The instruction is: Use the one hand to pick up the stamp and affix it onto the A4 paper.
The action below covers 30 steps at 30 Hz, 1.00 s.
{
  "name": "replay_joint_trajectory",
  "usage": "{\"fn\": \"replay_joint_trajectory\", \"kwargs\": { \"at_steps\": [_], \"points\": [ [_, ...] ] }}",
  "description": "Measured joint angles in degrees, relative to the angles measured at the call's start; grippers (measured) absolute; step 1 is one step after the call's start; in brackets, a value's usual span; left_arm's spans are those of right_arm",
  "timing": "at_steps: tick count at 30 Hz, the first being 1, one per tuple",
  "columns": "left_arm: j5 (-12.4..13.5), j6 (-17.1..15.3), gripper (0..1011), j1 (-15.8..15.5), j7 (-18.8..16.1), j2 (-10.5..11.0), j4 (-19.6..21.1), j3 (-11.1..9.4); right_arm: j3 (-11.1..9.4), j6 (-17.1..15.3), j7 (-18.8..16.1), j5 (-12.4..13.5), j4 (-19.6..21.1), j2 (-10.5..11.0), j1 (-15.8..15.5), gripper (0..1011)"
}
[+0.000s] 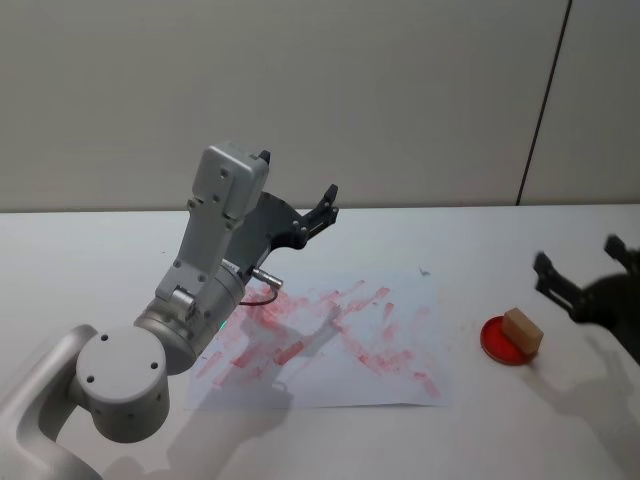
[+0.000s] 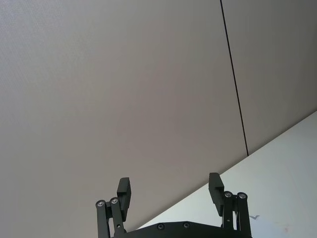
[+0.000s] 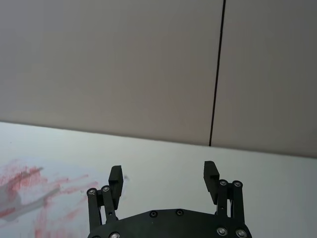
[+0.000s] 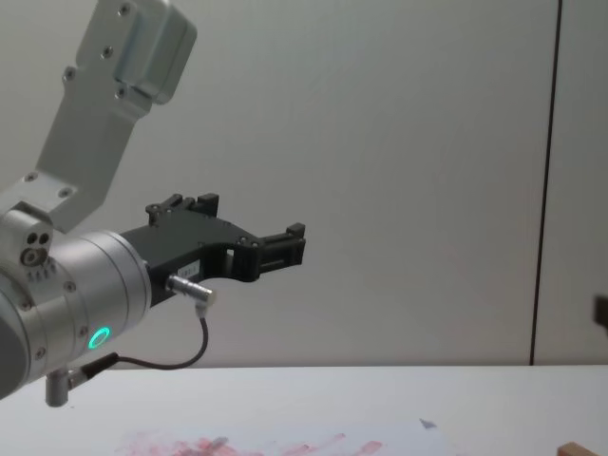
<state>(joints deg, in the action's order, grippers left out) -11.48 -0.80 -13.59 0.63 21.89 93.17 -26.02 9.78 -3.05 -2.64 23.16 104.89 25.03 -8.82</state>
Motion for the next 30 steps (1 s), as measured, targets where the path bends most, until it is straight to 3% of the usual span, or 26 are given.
{"fn": "replay_joint_trajectory", "kwargs": {
  "at_steps": [8, 13, 19, 30],
  "points": [
    [0.0, 0.0, 1002, 0.0, 0.0, 0.0, 0.0, 0.0, -1.8, -2.1, 0.2, 3.6, 0.9, 3.2, -4.6, 1001],
    [0.0, 0.0, 1001, 0.0, 0.0, 0.0, 0.0, 0.0, -2.1, -3.5, -0.6, 4.1, 0.1, 3.9, -5.2, 1001],
    [0.0, 0.0, 1001, 0.0, 0.0, 0.0, 0.0, 0.0, -1.8, -5.1, -2.3, 3.7, -1.6, 3.7, -4.3, 1001],
    [0.0, 0.0, 1001, 0.0, 0.0, 0.0, 0.0, 0.0, -0.1, -7.6, -6.2, 0.4, -6.5, 1.4, 0.2, 1001]
  ]
}}
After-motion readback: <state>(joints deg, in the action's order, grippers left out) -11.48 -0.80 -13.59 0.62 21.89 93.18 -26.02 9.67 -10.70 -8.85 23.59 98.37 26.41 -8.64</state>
